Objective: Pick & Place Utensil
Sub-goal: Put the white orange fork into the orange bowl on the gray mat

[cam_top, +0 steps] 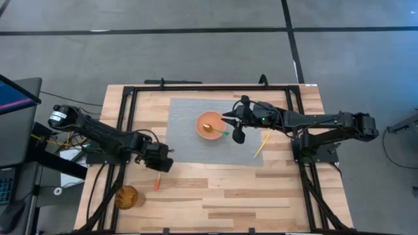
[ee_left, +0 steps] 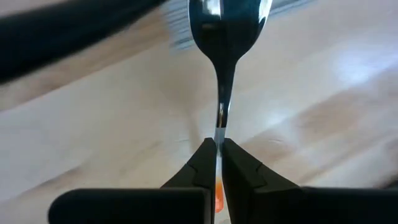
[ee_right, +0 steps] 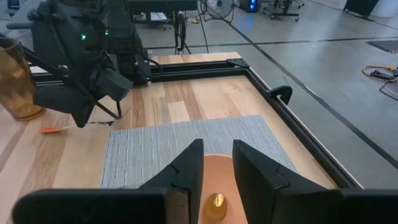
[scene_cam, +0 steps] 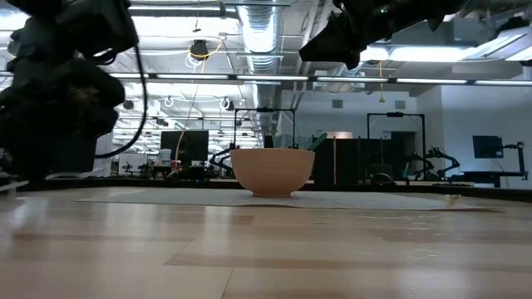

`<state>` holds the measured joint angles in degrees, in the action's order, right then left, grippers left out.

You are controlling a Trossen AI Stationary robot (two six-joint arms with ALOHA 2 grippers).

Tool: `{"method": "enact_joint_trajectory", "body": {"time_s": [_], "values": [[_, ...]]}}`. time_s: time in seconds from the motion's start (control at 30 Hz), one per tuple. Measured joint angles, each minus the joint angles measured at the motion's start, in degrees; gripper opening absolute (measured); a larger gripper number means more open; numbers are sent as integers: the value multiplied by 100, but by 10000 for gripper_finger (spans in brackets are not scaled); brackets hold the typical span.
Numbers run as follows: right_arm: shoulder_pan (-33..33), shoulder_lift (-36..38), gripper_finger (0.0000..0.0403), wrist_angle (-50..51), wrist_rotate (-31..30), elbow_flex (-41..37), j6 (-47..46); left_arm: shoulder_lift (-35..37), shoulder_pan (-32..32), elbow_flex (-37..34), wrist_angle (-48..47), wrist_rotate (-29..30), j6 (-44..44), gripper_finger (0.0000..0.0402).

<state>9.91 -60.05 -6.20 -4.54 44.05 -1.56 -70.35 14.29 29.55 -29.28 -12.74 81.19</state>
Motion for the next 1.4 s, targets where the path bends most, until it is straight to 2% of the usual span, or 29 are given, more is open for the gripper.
{"method": "enact_joint_trajectory", "body": {"time_s": [0.33, 0.47, 0.53, 0.63, 0.7, 0.83, 0.93, 1.0, 1.13, 1.23, 1.4], "values": [[-2, 0, 79, -25, 1, 0, 0, 0, -1167, 1313, 34, -53, -1961, 12], [-2, 0, 79, -25, 0, 0, 0, 0, -1702, 1753, 530, -165, -2906, 12], [-2, 0, 79, -26, 0, 0, 0, 1, -1968, 1813, 1181, -650, -3281, 13], [-2, 0, 79, -26, 2, 0, 0, -85, -2366, 1817, 1946, -1691, -3556, 14], [-2, 0, 79, -24, 2, 0, 0, -229, -2590, 1815, 2107, -2080, -3576, 14], [-2, 0, 79, -24, 2, 0, 7, -718, -2952, 1809, 2216, -2501, -3594, 15], [-15, 0, 79, -21, 20, 0, 196, -1118, -3163, 1809, 2826, -3003, -3557, 15], [-25, -2, 79, -1, 62, 0, 724, -1340, -3293, 1809, 3312, -3331, -3263, 15], [-182, -237, 79, 2, 598, 0, 1905, -1568, -3539, 1809, 3947, -3641, -2682, 15], [-406, -622, 79, -355, 1028, 0, 2577, -1598, -3753, 1809, 3967, -3675, -2492, 15], [-871, -1370, 80, -1351, 1051, 58, 3712, -1598, -4095, 1809, 3969, -3699, -2225, 15]]}}
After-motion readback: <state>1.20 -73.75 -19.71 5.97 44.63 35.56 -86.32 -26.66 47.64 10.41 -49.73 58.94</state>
